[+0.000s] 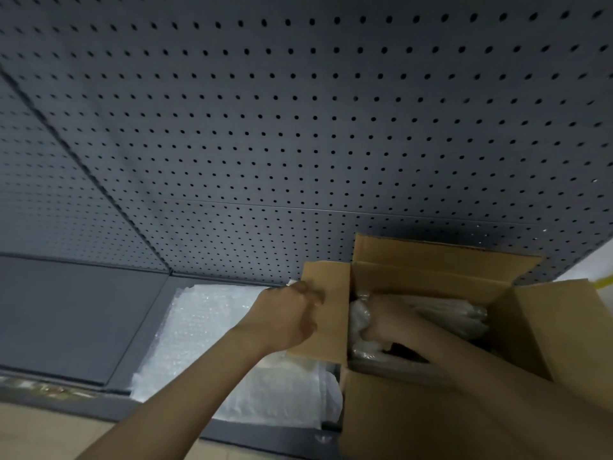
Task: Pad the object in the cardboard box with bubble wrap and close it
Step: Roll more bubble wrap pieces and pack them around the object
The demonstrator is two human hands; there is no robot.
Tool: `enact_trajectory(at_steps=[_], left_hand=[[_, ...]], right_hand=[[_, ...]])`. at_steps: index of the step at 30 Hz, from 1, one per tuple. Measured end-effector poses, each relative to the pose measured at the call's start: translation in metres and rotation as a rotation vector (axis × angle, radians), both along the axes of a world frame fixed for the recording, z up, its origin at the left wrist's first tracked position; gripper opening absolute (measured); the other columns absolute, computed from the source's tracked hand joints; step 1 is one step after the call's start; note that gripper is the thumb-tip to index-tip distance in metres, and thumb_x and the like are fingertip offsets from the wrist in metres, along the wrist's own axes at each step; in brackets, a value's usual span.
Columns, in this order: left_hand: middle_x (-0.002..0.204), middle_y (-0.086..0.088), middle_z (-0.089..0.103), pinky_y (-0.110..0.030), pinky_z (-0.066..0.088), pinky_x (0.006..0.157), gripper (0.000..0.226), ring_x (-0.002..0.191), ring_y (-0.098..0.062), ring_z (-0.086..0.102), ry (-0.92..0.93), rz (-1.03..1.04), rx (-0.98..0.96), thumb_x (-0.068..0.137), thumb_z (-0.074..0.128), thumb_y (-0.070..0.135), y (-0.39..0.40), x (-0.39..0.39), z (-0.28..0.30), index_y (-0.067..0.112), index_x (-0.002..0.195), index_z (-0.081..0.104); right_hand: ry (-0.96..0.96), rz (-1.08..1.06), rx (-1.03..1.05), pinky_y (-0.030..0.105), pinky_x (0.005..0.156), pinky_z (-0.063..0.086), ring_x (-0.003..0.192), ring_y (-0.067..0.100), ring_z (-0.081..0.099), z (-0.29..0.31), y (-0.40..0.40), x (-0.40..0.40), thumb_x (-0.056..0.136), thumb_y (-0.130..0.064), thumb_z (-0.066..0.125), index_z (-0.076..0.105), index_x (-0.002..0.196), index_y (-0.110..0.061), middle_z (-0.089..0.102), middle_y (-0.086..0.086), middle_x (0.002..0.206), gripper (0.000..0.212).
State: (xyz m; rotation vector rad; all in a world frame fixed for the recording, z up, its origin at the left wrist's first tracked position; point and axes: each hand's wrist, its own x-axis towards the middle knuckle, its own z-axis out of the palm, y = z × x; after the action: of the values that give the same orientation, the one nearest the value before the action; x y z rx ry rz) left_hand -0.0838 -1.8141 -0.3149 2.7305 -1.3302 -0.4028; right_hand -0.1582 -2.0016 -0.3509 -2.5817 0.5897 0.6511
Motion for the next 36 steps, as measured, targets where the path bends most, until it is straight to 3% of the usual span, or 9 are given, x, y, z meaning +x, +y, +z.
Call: enact_trajectory(at_steps=[3, 9, 14, 20, 27, 30, 33, 36], left_hand=[[0.131, 0.005, 0.051, -0.036, 0.05, 0.091, 0.044, 0.108, -0.021, 0.06, -0.01, -0.003, 0.011, 0.085, 0.057, 0.034, 0.001, -0.004, 0.0, 0.032, 0.128, 0.049], [0.133, 0.004, 0.049, -0.036, 0.049, 0.095, 0.046, 0.111, -0.021, 0.058, -0.03, -0.014, 0.041, 0.085, 0.058, 0.034, -0.001, -0.007, 0.002, 0.031, 0.13, 0.049], [0.13, 0.001, 0.052, -0.039, 0.052, 0.09, 0.045, 0.11, -0.023, 0.059, -0.069, -0.036, 0.051, 0.083, 0.059, 0.033, -0.003, -0.006, 0.005, 0.028, 0.128, 0.05], [0.125, -0.003, 0.053, -0.037, 0.051, 0.083, 0.043, 0.104, -0.027, 0.058, -0.133, -0.071, 0.108, 0.085, 0.056, 0.027, -0.01, -0.008, 0.003, 0.023, 0.127, 0.049], [0.117, -0.006, 0.056, -0.038, 0.052, 0.079, 0.038, 0.096, -0.028, 0.059, -0.147, -0.092, 0.126, 0.084, 0.052, 0.022, -0.017, -0.007, 0.001, 0.02, 0.122, 0.049], [0.121, -0.004, 0.055, -0.038, 0.052, 0.085, 0.042, 0.102, -0.025, 0.057, -0.129, -0.07, 0.109, 0.084, 0.053, 0.026, -0.007, -0.001, 0.002, 0.022, 0.125, 0.051], [0.127, 0.0, 0.055, -0.037, 0.049, 0.092, 0.046, 0.111, -0.022, 0.056, -0.12, -0.014, 0.109, 0.085, 0.057, 0.036, 0.018, 0.012, 0.003, 0.027, 0.13, 0.05], [0.131, 0.0, 0.053, -0.035, 0.047, 0.095, 0.049, 0.116, -0.021, 0.054, -0.106, 0.062, 0.143, 0.085, 0.06, 0.036, 0.052, 0.029, -0.002, 0.025, 0.132, 0.05]], right_hand=[[-0.044, -0.068, 0.038, 0.026, 0.074, 0.042, 0.109, 0.03, 0.06, -0.014, -0.001, -0.001, 0.08, -0.018, 0.069, 0.054, 0.121, -0.005, 0.061, 0.015, 0.119, 0.046], [-0.12, -0.086, 0.053, 0.034, 0.092, 0.045, 0.113, 0.032, 0.057, -0.027, 0.013, -0.006, 0.087, -0.011, 0.061, 0.053, 0.121, 0.0, 0.059, 0.018, 0.121, 0.037], [-0.071, -0.095, 0.087, 0.033, 0.1, 0.045, 0.117, 0.021, 0.055, -0.022, 0.002, -0.011, 0.08, -0.03, 0.071, 0.051, 0.13, -0.019, 0.058, 0.002, 0.127, 0.055], [-0.06, -0.105, 0.054, 0.037, 0.096, 0.048, 0.111, 0.023, 0.058, -0.017, 0.006, -0.016, 0.086, -0.03, 0.062, 0.059, 0.118, -0.015, 0.06, 0.006, 0.123, 0.035], [0.002, -0.027, -0.061, 0.035, 0.089, 0.045, 0.116, 0.03, 0.056, -0.001, 0.006, -0.023, 0.091, -0.022, 0.056, 0.054, 0.125, -0.009, 0.058, 0.013, 0.127, 0.037], [-0.082, -0.028, -0.082, 0.029, 0.077, 0.044, 0.104, 0.024, 0.062, 0.01, 0.008, -0.022, 0.09, -0.025, 0.057, 0.059, 0.116, -0.012, 0.064, 0.007, 0.114, 0.029], [-0.268, -0.091, -0.1, 0.027, 0.075, 0.051, 0.088, 0.015, 0.063, 0.029, 0.021, -0.01, 0.093, -0.022, 0.055, 0.063, 0.1, -0.018, 0.067, -0.001, 0.097, 0.012], [-0.461, -0.069, -0.135, 0.03, 0.076, 0.054, 0.088, 0.015, 0.064, 0.05, 0.047, 0.014, 0.094, -0.018, 0.053, 0.062, 0.103, -0.021, 0.067, -0.003, 0.099, 0.014]])
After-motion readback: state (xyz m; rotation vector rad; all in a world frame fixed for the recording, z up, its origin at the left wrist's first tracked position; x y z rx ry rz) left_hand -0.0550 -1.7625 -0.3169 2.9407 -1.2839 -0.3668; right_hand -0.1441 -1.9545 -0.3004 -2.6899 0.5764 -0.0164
